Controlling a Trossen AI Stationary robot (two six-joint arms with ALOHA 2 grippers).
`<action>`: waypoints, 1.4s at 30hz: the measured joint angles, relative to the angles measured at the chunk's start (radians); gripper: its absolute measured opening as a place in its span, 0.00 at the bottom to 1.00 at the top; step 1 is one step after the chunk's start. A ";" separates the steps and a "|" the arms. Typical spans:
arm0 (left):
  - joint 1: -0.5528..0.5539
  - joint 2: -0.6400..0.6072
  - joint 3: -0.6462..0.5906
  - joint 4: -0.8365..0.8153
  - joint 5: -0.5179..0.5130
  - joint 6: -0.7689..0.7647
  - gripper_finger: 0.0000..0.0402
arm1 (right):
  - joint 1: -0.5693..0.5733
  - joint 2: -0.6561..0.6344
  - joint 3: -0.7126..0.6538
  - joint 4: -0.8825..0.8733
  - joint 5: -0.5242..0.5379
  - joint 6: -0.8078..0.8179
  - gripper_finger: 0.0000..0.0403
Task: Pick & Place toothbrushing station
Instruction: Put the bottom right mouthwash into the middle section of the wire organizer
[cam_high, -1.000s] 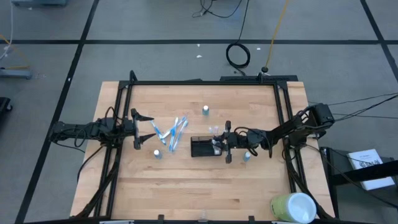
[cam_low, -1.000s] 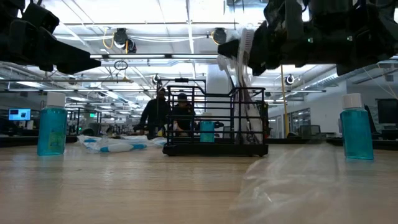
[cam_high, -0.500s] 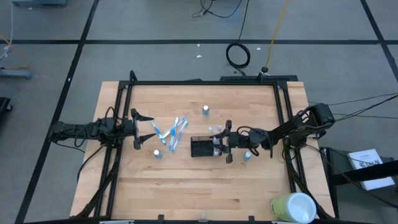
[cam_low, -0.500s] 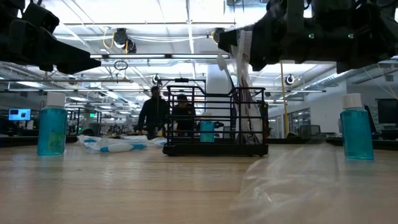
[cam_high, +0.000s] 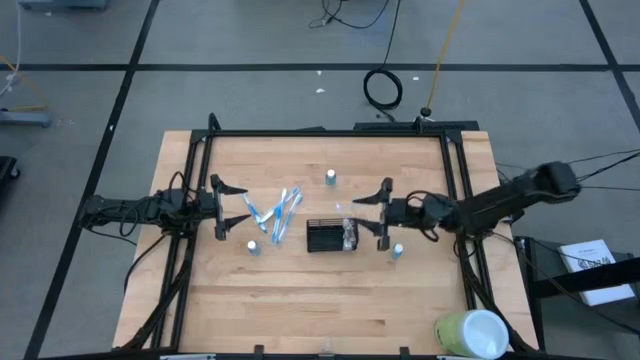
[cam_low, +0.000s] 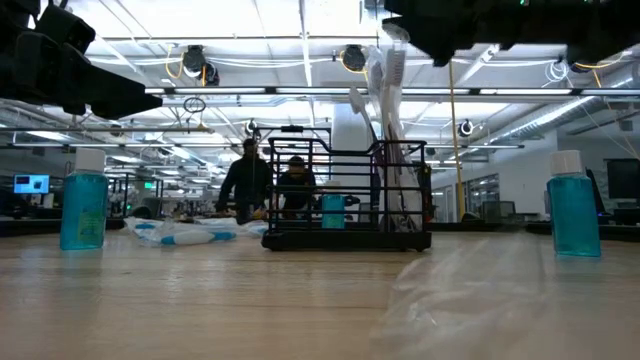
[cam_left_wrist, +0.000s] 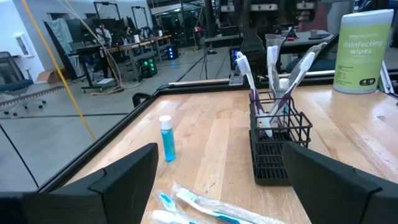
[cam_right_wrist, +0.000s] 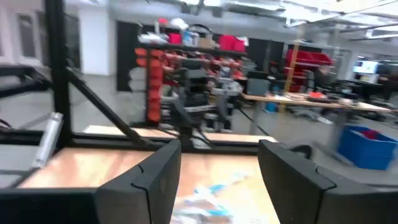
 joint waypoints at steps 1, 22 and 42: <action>0.000 0.000 0.000 0.000 0.000 0.000 0.87 | 0.001 -0.050 0.000 -0.063 0.012 -0.001 0.51; 0.000 0.000 0.000 0.000 0.000 0.000 0.87 | 0.000 -0.661 -0.006 -0.884 0.003 0.100 0.52; 0.000 0.000 0.000 0.000 0.000 0.000 0.87 | -0.001 -1.027 -0.350 -0.681 -0.071 0.020 0.50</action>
